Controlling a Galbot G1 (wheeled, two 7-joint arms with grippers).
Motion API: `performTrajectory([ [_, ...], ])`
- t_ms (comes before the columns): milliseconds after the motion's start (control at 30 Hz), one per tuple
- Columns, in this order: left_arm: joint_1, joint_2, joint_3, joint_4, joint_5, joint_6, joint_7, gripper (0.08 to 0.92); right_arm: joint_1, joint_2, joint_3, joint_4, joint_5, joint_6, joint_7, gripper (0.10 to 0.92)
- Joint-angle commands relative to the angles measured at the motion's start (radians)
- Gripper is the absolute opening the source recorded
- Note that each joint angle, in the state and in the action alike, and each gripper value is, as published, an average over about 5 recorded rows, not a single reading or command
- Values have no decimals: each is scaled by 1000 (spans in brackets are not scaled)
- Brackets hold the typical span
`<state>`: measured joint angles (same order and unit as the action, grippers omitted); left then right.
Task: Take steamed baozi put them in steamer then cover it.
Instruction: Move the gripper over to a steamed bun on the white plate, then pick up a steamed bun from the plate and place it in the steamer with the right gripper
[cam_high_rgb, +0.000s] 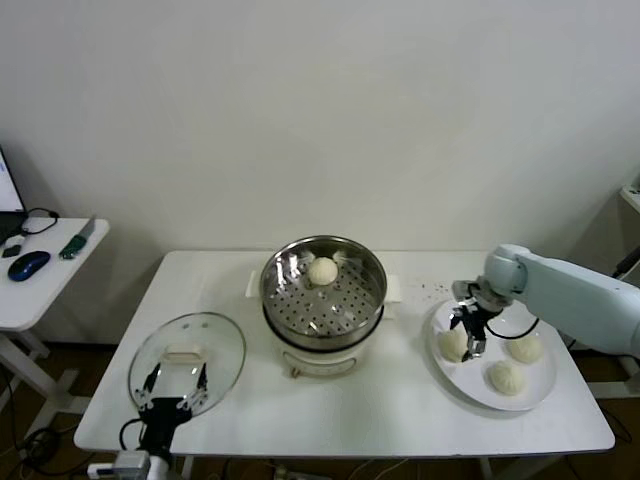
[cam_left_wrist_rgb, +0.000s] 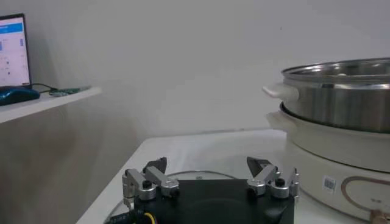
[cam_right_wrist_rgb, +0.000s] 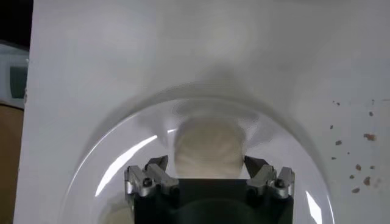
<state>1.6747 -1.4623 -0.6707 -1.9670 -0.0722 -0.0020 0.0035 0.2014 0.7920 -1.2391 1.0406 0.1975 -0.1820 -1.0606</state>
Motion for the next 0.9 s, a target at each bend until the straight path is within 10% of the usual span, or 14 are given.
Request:
performTrajectory([
  [33, 1, 0, 1, 0, -1, 0, 1, 823, -25, 3, 16, -11, -28, 2, 1, 806],
  [900, 16, -9, 34, -25, -31, 12, 4, 823, 347, 26, -146, 22, 243, -14, -5, 703],
])
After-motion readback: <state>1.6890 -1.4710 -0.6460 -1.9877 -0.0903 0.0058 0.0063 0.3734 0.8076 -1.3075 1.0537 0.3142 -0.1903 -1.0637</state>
